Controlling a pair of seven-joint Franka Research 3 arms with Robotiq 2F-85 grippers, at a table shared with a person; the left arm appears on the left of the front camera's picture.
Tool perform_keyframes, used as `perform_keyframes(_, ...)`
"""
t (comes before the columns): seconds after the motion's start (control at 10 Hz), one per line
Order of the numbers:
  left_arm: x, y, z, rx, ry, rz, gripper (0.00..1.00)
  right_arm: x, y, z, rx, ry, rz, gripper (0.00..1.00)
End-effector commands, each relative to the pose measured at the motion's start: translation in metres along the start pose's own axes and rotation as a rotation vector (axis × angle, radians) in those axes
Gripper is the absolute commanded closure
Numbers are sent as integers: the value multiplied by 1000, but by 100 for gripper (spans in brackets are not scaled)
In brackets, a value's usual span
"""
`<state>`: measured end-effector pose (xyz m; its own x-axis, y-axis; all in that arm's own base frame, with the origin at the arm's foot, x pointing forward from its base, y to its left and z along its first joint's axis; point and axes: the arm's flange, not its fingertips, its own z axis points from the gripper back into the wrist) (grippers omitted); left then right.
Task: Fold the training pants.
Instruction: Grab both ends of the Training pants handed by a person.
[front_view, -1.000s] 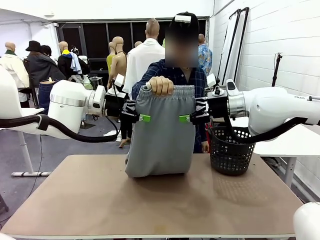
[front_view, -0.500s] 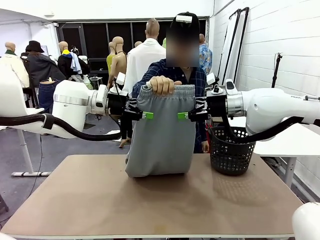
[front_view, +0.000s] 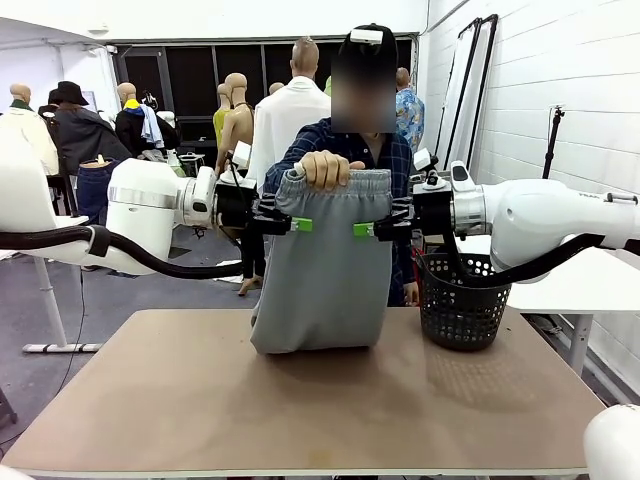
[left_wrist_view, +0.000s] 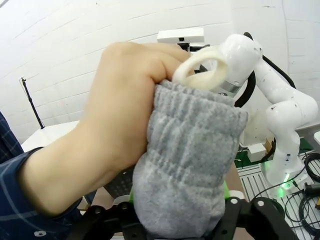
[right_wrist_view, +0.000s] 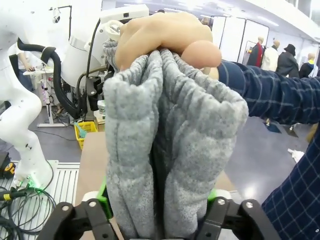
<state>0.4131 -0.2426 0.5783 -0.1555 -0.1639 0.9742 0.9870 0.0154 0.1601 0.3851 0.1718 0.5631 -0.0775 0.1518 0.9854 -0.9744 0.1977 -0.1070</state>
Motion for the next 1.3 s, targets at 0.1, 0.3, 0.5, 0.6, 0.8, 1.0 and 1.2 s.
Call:
perform_keyframes(0.1, -7, 5, 1, 67, -17, 19, 100, 4, 0, -5, 10, -15, -14, 100)
perform_keyframes(0.3, -14, 8, 1, 80, 17, 62, 100, 4, 0, -4, 18, -11, -30, 100)
perform_keyframes(0.5, -18, 10, 2, 82, 29, 88, 100, 5, 1, -4, 32, -11, -38, 100)
perform_keyframes(0.6, -19, 9, 2, 68, 38, 85, 100, 4, -1, -6, 55, -18, -55, 100)
perform_keyframes(0.8, -20, 16, 0, 70, 76, 75, 100, 1, -3, -9, 50, 1, -59, 100)
perform_keyframes(1.0, -19, 9, 4, 62, 23, 71, 100, -3, 3, -4, 38, -2, -47, 100)
perform_keyframes(1.2, -19, 9, 4, 62, 23, 71, 100, -3, 3, -4, 38, -2, -47, 100)
